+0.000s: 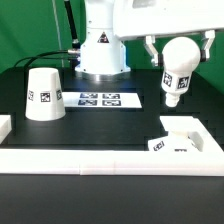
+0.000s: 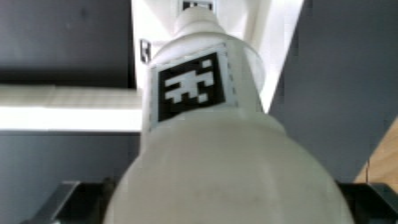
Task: Assemble lamp
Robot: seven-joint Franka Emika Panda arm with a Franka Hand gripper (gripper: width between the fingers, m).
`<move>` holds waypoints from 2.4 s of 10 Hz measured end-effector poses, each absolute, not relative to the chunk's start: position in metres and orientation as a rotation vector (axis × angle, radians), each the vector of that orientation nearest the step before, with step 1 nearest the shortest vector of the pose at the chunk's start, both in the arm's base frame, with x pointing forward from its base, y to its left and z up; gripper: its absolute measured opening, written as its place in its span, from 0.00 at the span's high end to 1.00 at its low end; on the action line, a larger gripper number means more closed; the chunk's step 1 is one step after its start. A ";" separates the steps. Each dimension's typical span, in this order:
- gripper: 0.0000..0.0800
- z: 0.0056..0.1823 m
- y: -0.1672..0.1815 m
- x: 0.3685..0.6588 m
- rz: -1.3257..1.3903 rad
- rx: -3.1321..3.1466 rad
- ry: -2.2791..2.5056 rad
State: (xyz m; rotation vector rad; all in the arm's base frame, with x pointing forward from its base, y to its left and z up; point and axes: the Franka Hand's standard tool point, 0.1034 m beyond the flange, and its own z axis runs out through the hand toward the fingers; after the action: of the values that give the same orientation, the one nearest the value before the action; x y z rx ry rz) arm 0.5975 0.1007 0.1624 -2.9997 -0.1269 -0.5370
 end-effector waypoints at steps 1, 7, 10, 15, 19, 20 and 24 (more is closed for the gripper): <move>0.27 0.164 0.101 0.603 -0.559 -2.996 -0.137; 0.27 0.155 0.101 0.607 -0.671 -2.982 -0.168; 0.27 0.151 0.097 0.618 -0.746 -2.972 -0.183; 0.27 0.144 0.102 0.618 -0.770 -2.965 -0.192; 0.27 0.136 0.106 0.614 -0.749 -2.969 -0.203; 0.27 0.134 0.107 0.614 -0.745 -2.969 -0.207; 0.27 0.130 0.109 0.614 -0.758 -2.967 -0.210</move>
Offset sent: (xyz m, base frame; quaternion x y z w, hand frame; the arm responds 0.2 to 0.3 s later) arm 0.0000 0.0000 0.0000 0.0000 0.0650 0.0000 0.9979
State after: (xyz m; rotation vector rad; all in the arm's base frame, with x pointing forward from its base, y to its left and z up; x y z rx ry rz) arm 0.6138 0.1087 0.1297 -2.9666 -0.2105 -0.7579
